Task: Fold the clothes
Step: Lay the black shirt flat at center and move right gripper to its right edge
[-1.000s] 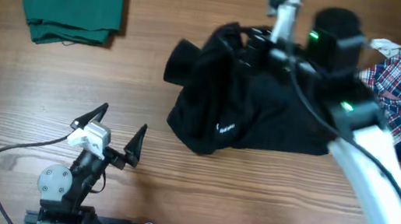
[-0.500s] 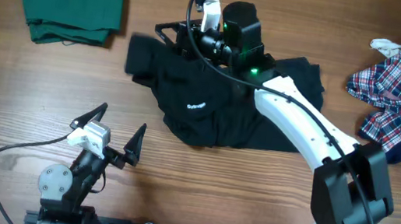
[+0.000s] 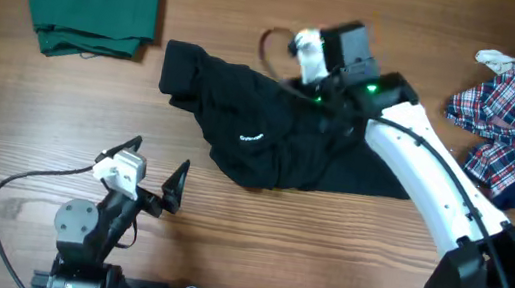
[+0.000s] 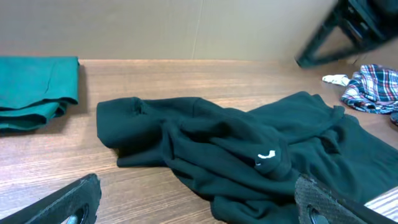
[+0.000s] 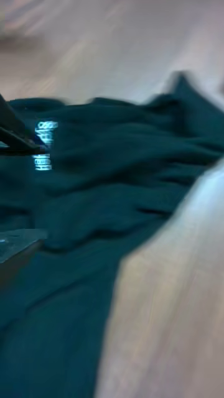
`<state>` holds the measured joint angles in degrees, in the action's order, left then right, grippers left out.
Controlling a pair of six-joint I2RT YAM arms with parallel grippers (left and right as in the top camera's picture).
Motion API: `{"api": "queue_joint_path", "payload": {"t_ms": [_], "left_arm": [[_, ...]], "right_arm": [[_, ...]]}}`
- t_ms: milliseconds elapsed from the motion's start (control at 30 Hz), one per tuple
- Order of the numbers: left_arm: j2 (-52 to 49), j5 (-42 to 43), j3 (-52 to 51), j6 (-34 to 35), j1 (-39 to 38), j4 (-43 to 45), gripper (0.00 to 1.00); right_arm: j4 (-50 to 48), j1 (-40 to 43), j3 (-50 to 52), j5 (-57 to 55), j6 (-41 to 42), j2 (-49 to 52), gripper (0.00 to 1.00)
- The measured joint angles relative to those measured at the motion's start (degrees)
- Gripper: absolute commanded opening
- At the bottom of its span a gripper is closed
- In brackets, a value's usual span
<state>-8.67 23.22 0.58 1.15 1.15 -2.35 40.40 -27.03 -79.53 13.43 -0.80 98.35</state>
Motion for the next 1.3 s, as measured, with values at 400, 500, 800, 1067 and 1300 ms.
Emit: {"api": "queue_joint_path", "payload": {"t_ms": [400, 500, 800, 1067, 1300], "left_arm": [[-0.87, -0.02, 0.00, 0.00, 0.00, 0.02, 1.00], [-0.90, 3.80, 0.00, 0.00, 0.00, 1.01, 1.00], [-1.97, 22.82, 0.00, 2.67, 0.00, 4.85, 1.00], [-3.91, 31.89, 0.94, 7.63, 0.00, 21.88, 1.00], [-23.61, 33.94, 9.16, 11.56, -4.50, 16.70, 1.00]], "right_arm": [[2.84, -8.70, 0.63, -8.37, -12.17, 1.57, 0.45], [2.23, -8.68, 0.85, -10.60, -12.37, 3.89, 0.53], [-0.37, -3.63, 1.40, -20.98, 0.37, 4.83, 1.00], [2.49, 13.84, 1.42, -11.98, 10.34, 4.83, 1.00], [2.47, 20.70, 1.42, -9.75, 15.54, 4.85, 1.00]]}}
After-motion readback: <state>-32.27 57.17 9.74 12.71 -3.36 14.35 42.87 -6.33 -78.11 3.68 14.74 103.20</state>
